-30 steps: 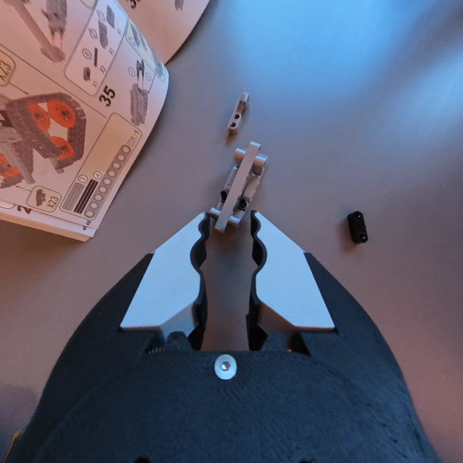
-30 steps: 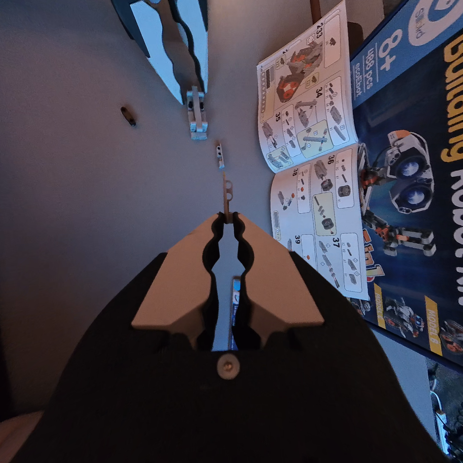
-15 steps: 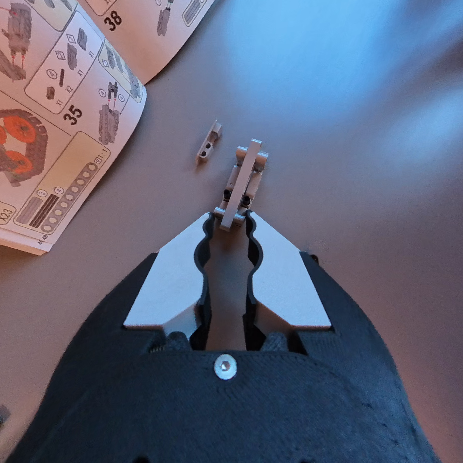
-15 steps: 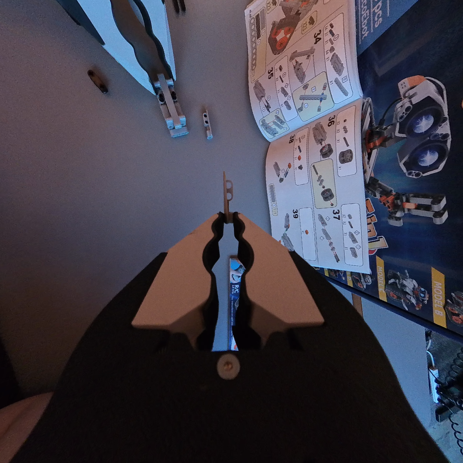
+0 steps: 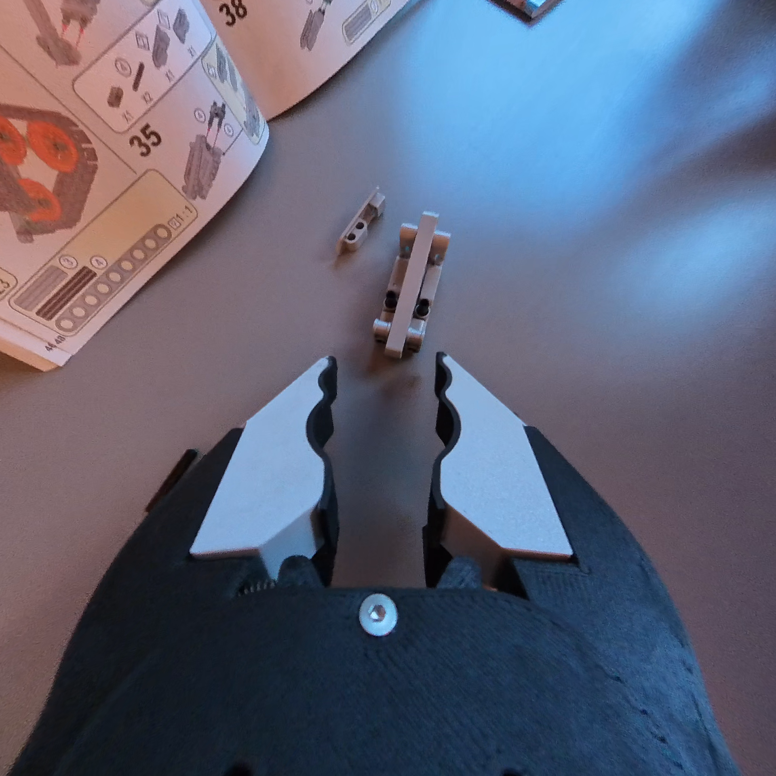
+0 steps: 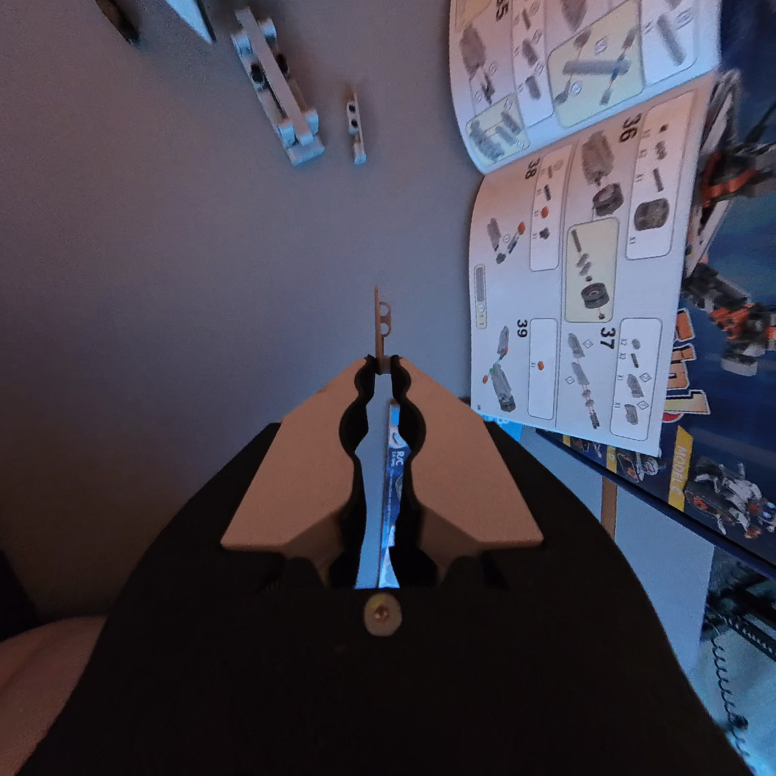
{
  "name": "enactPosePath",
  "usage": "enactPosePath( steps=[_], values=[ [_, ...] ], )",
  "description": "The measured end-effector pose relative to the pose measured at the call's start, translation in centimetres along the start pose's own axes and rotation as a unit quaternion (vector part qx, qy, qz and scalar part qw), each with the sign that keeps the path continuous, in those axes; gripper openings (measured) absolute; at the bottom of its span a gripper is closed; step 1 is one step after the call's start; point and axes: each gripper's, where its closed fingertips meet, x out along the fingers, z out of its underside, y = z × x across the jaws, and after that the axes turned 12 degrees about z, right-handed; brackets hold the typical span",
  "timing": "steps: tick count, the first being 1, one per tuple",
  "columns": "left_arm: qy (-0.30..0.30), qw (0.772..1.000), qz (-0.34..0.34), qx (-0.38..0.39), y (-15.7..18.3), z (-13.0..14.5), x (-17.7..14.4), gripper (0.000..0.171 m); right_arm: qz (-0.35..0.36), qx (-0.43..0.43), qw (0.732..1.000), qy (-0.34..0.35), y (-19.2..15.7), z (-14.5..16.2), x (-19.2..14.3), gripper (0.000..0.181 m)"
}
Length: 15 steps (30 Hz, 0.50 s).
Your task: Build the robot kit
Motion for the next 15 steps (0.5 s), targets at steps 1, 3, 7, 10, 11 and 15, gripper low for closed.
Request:
enactPosePath(
  steps=[1, 3, 7, 10, 11, 15],
  values=[
    [-0.004, 1.000, -0.001, 0.000, -0.1, 0.3, 0.2, 0.044, 0.005, -0.002, 1.000, -0.008, 0.2, 0.2, 0.3, 0.007],
    [-0.004, 1.000, -0.004, 0.003, -0.3, 0.5, 0.4, 0.041, 0.014, 0.001, 1.000, -0.008, 0.5, 0.1, 0.5, 0.007],
    [0.001, 1.000, -0.009, -0.001, -0.7, 0.4, 0.4, 0.036, 0.011, -0.001, 1.000, 0.009, 0.3, -0.5, 0.1, 0.007],
    [0.008, 1.000, -0.013, -0.003, -0.9, 0.4, 0.4, 0.033, 0.013, -0.001, 1.000, 0.010, 0.4, -0.6, 0.0, 0.007],
    [0.008, 1.000, -0.015, -0.004, -1.0, 0.4, 0.3, 0.031, 0.012, -0.002, 1.000, 0.009, 0.3, -0.5, 0.1, 0.007],
    [0.012, 1.000, -0.021, -0.008, -1.2, 0.4, 0.3, 0.028, 0.012, -0.008, 1.000, 0.002, 0.2, -0.3, 0.2, 0.007]
  ],
)
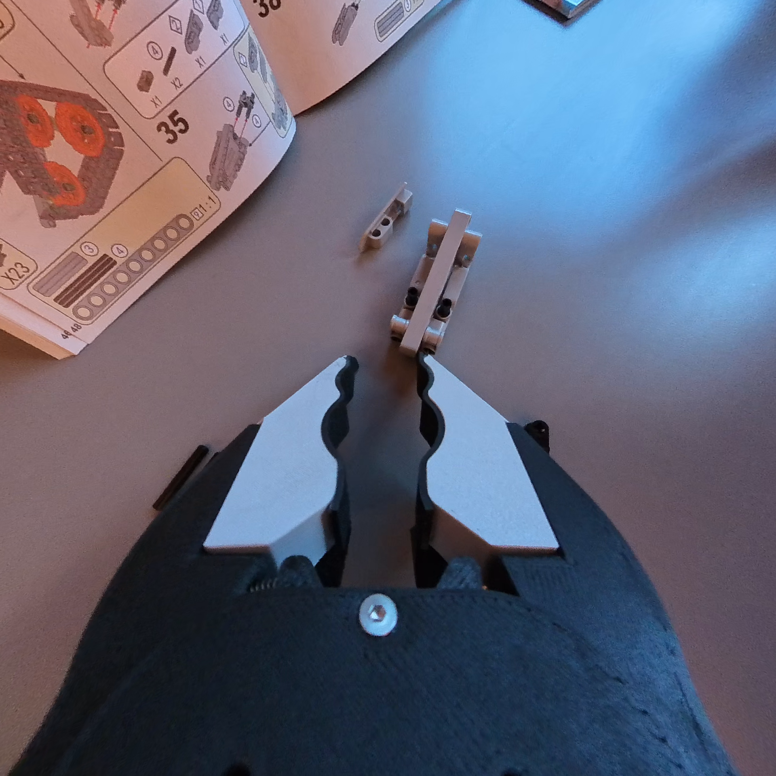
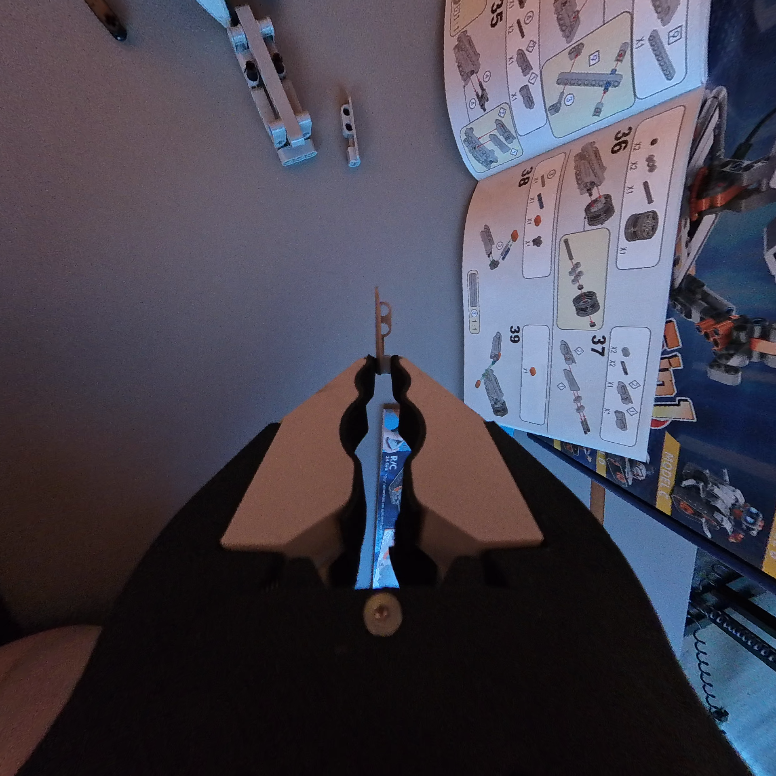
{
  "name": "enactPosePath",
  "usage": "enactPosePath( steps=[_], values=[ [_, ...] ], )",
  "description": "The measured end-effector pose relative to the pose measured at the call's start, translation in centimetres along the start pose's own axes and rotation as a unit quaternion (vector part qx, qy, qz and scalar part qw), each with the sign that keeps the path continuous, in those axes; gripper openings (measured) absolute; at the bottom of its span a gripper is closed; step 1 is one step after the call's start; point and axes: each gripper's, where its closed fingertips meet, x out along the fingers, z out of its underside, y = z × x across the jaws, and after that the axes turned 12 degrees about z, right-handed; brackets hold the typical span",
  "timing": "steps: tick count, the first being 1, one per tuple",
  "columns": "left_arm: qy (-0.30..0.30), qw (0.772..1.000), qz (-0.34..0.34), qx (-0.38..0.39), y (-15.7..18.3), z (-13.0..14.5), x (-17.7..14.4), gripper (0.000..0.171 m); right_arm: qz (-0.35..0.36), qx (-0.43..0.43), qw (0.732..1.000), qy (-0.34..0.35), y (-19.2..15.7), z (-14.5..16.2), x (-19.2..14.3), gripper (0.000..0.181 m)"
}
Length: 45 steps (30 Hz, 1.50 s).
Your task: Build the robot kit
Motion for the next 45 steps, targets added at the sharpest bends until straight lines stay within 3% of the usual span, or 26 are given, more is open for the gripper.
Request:
enactPosePath(
  steps=[7, 13, 17, 19, 21, 24, 36, 45],
  values=[
    [-0.014, 1.000, -0.015, -0.012, 0.2, 0.3, -0.8, 0.039, -0.004, -0.003, 1.000, 0.000, -0.2, 0.1, 0.0, 0.007],
    [0.061, 0.993, -0.087, -0.048, 1.4, -1.7, -4.5, 0.044, -0.033, -0.023, 0.999, -0.030, -1.3, 1.1, 1.3, 0.007],
    [0.120, 0.986, -0.078, -0.088, 3.9, -2.5, -4.4, 0.047, -0.059, -0.039, 0.997, -0.042, -2.4, 1.2, 2.5, 0.007],
    [0.101, 0.991, -0.079, -0.050, 4.7, -2.2, -3.4, 0.046, -0.070, -0.047, 0.995, -0.046, -2.8, 1.2, 3.1, 0.007],
    [0.067, 0.992, -0.098, 0.036, 4.8, -2.1, -2.7, 0.047, -0.078, -0.056, 0.994, -0.049, -3.1, 1.2, 3.7, 0.007],
    [0.107, 0.983, -0.103, 0.110, 5.1, -3.6, -2.3, 0.028, -0.070, -0.056, 0.994, -0.056, -2.7, 1.6, 3.9, 0.007],
    [0.118, 0.989, -0.087, 0.024, 2.7, -2.5, -2.0, 0.032, -0.075, -0.053, 0.994, -0.062, -2.5, 2.4, 3.8, 0.007],
    [0.107, 0.990, -0.093, 0.009, 2.5, -2.0, -1.9, 0.038, -0.083, -0.049, 0.992, -0.075, -2.5, 3.0, 4.3, 0.007]
  ],
)
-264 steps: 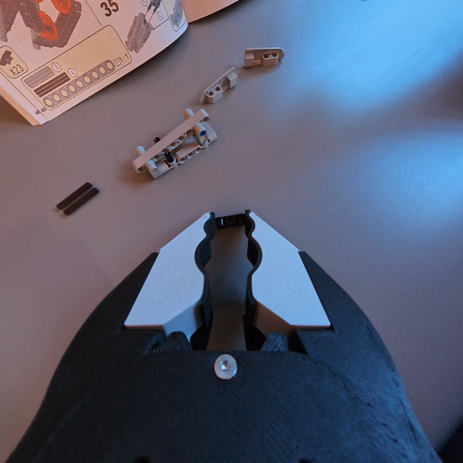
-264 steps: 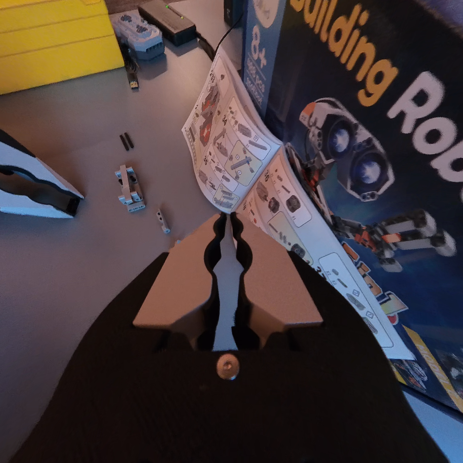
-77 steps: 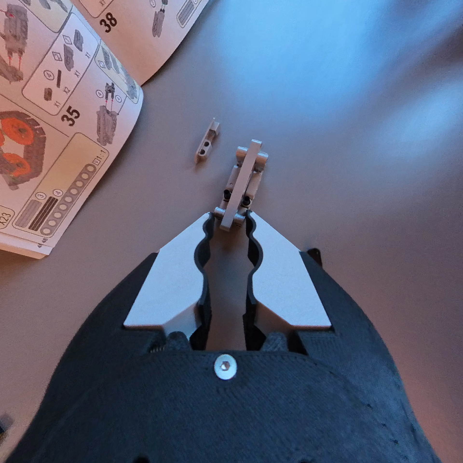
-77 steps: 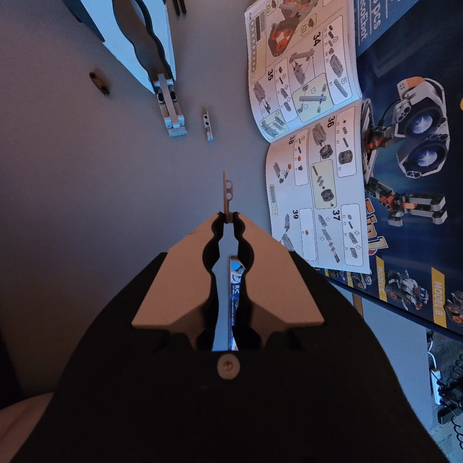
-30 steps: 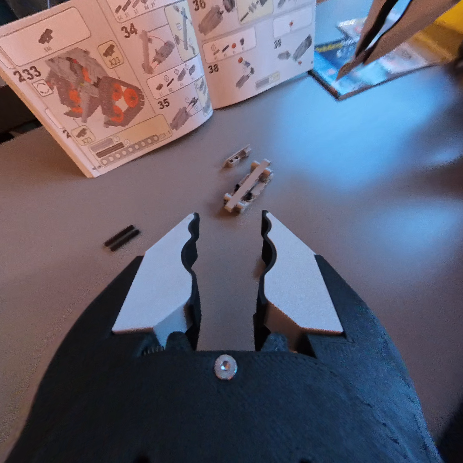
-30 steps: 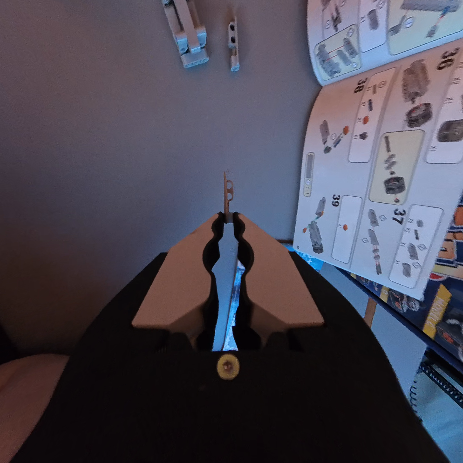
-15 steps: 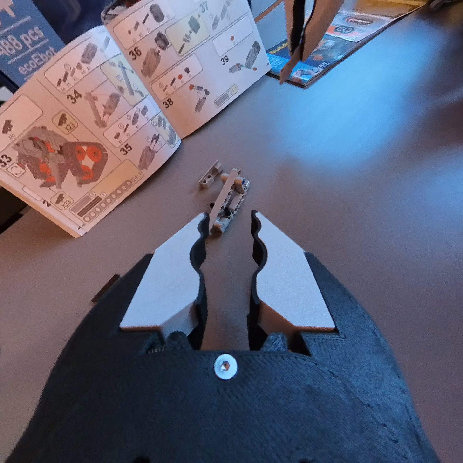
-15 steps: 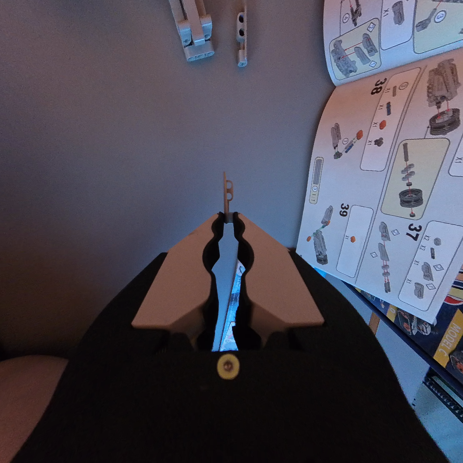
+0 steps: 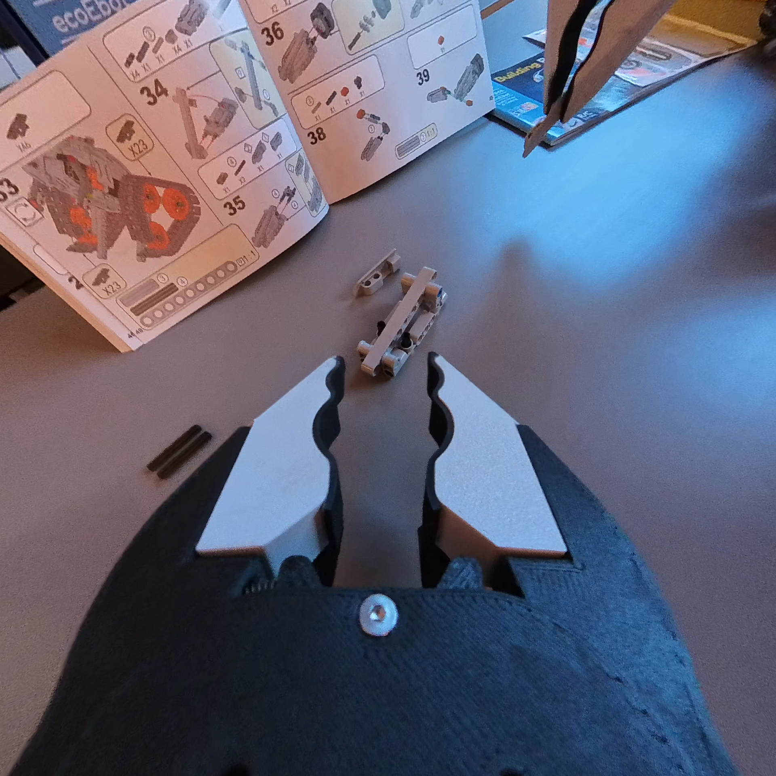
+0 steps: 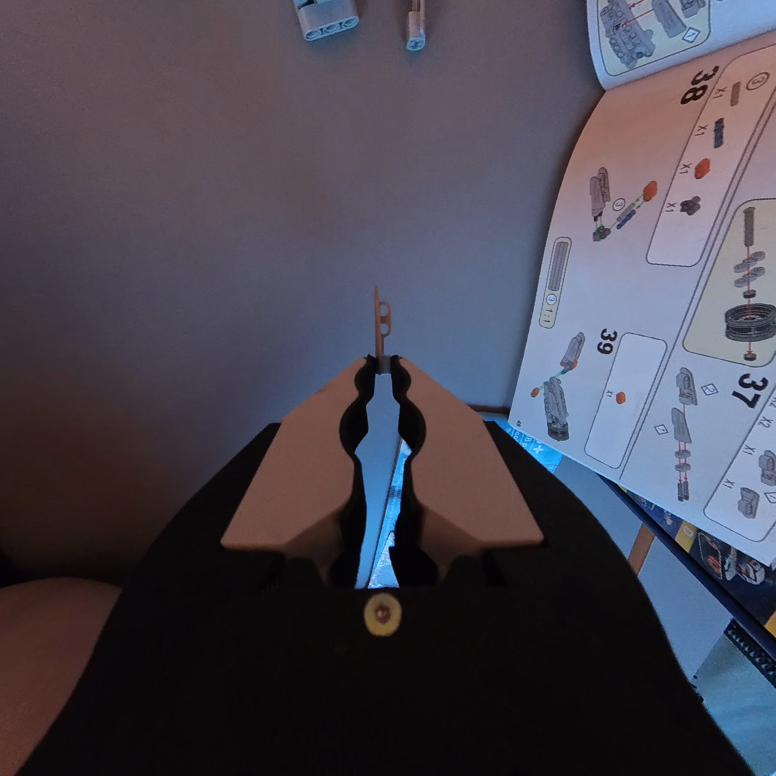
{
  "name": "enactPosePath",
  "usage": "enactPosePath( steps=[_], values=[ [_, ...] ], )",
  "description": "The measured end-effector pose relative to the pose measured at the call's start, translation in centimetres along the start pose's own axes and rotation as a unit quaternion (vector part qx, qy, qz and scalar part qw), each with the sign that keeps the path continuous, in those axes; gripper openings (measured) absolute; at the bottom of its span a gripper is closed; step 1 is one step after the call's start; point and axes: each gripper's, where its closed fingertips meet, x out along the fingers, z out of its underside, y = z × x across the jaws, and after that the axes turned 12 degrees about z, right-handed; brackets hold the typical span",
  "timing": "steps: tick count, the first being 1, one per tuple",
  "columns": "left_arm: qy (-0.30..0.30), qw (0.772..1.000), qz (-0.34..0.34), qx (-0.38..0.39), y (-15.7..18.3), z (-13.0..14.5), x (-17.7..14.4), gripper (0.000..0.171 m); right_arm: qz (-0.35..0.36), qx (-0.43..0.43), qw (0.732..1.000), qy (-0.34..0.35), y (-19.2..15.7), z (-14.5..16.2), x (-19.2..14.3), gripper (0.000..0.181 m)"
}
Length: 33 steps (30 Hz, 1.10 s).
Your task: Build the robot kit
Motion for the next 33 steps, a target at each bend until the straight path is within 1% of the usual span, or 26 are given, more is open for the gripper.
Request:
enactPosePath(
  steps=[3, 8, 16, 22, 26, 30, 33],
  values=[
    [0.000, 1.000, 0.000, -0.027, 0.2, -0.1, 0.0, 0.042, -0.002, -0.001, 1.000, -0.003, -0.1, 0.0, 0.1, 0.007],
    [-0.005, 1.000, -0.015, -0.005, 0.2, -0.5, -0.7, 0.042, -0.004, -0.005, 1.000, -0.003, -0.2, 0.0, 0.1, 0.007],
    [-0.004, 1.000, -0.011, -0.008, -0.2, -0.1, -1.5, 0.036, -0.011, -0.016, 1.000, -0.013, -0.6, 0.1, 0.5, 0.007],
    [-0.002, 1.000, -0.012, -0.016, -0.4, 0.0, -1.5, 0.038, -0.012, -0.015, 1.000, -0.014, -0.6, 0.2, 0.6, 0.007],
    [-0.015, 1.000, -0.015, -0.011, -0.5, 0.5, -1.2, 0.038, -0.017, -0.017, 1.000, -0.014, -0.8, 0.2, 0.5, 0.007],
    [-0.034, 0.999, -0.031, 0.006, -0.7, 0.9, -0.9, 0.040, -0.019, -0.019, 1.000, -0.014, -0.8, 0.2, 0.5, 0.007],
    [-0.061, 0.995, -0.080, 0.029, -1.5, 1.1, -1.2, 0.042, -0.020, -0.020, 0.999, -0.015, -0.9, 0.2, 0.5, 0.007]
  ],
)
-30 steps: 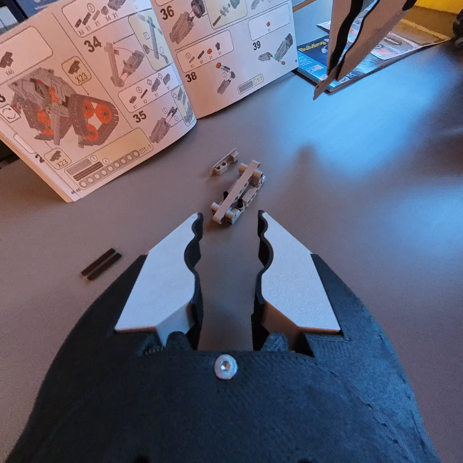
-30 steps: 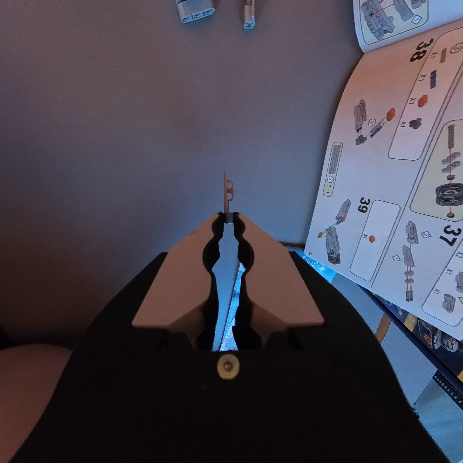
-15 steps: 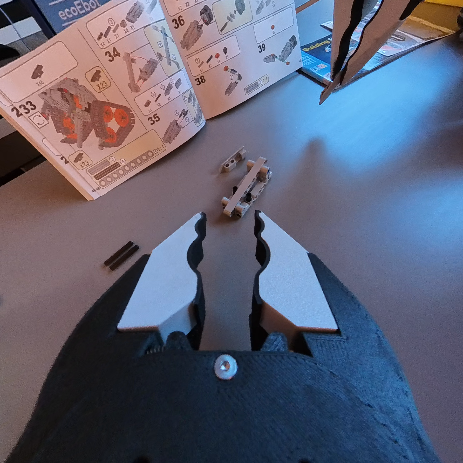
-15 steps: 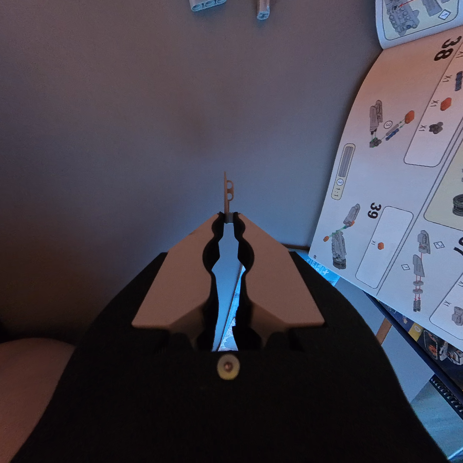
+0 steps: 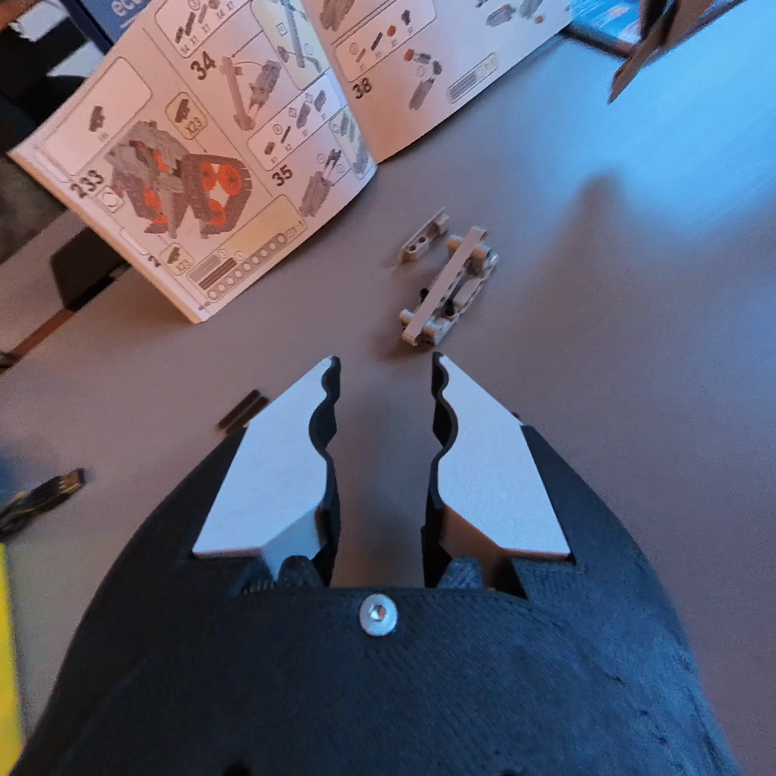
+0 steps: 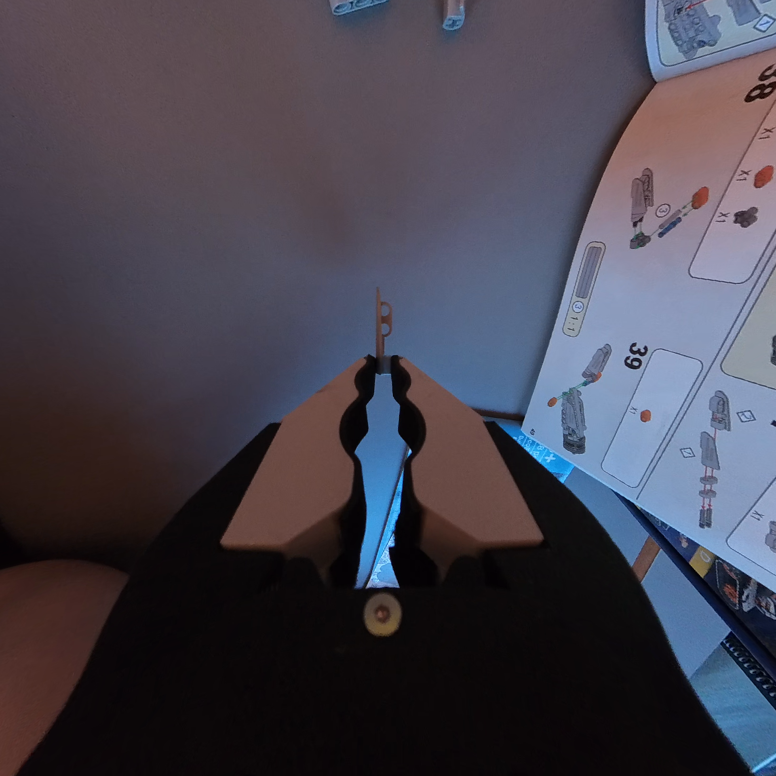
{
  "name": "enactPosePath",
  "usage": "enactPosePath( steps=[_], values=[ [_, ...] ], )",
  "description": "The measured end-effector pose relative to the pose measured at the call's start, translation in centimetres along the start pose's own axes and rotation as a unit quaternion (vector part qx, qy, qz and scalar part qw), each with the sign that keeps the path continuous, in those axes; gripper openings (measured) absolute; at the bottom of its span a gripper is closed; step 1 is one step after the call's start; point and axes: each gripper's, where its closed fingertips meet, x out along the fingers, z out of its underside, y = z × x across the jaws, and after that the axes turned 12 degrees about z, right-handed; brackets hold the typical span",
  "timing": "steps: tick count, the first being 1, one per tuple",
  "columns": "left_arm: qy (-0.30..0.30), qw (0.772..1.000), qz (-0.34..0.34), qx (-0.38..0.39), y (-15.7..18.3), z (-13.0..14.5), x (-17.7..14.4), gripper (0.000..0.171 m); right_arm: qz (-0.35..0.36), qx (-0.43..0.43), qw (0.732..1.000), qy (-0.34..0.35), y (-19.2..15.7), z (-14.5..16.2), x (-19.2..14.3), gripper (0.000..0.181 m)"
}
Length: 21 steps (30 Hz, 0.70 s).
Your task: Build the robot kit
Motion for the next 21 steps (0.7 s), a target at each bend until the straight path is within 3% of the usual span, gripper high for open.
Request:
enactPosePath(
  steps=[7, 18, 21],
  values=[
    [-0.055, 0.995, -0.067, 0.054, -0.57, 0.59, -0.28, 0.039, 0.001, -0.002, 1.000, 0.000, -0.09, -0.06, -0.12, 0.007],
    [-0.060, 0.994, -0.067, 0.057, -0.56, 0.76, -0.19, 0.039, -0.004, -0.003, 1.000, -0.004, -0.22, 0.06, 0.04, 0.007],
    [-0.028, 0.999, -0.028, 0.002, 0.20, 0.28, -0.01, 0.039, -0.007, -0.004, 1.000, -0.007, -0.31, 0.13, 0.13, 0.007]
  ],
)
